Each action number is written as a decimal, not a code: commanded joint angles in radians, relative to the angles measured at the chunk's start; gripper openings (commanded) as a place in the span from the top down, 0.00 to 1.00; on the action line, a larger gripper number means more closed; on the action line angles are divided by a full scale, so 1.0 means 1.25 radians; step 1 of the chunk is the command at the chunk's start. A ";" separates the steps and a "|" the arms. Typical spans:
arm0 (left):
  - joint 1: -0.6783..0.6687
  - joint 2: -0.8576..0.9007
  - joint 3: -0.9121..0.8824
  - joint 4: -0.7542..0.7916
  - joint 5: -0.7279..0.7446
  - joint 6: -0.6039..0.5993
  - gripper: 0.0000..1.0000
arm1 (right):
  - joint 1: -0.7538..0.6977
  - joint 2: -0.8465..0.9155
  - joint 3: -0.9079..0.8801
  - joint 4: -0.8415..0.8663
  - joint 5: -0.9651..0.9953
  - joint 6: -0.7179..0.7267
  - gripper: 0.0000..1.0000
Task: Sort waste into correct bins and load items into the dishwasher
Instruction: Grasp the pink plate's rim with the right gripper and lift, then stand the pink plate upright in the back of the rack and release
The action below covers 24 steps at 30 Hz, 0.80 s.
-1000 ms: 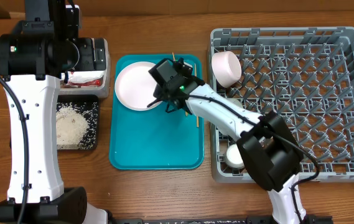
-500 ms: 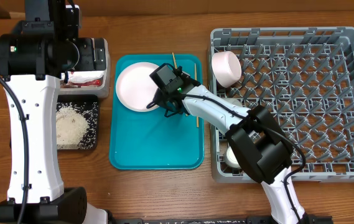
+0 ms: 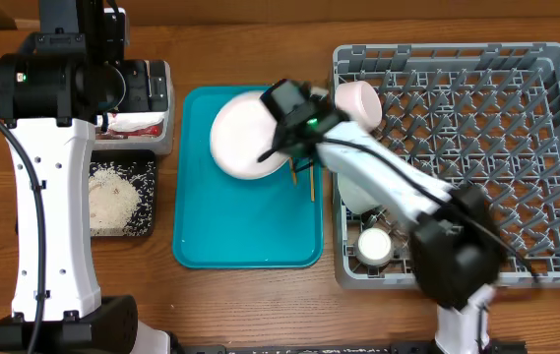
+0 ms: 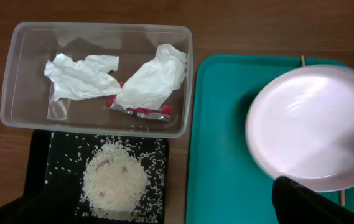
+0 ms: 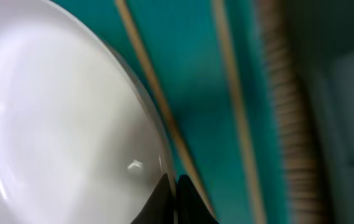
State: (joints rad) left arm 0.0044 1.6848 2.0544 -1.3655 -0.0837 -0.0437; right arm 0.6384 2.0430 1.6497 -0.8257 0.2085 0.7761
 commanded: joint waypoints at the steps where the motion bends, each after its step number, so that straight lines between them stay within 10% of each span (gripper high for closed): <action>1: 0.002 -0.008 0.013 0.001 -0.004 0.018 0.00 | -0.022 -0.213 0.038 -0.023 0.264 -0.091 0.96; 10: 0.002 -0.008 0.013 0.001 -0.004 0.018 0.00 | -0.139 -0.333 0.030 -0.081 0.683 -0.263 0.96; 24: 0.002 -0.008 0.013 0.001 -0.004 0.018 0.00 | -0.283 -0.148 -0.012 -0.081 0.733 -0.355 0.96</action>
State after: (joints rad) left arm 0.0044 1.6848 2.0544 -1.3655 -0.0834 -0.0437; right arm 0.2848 1.8275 1.6394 -0.9348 1.0821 0.3378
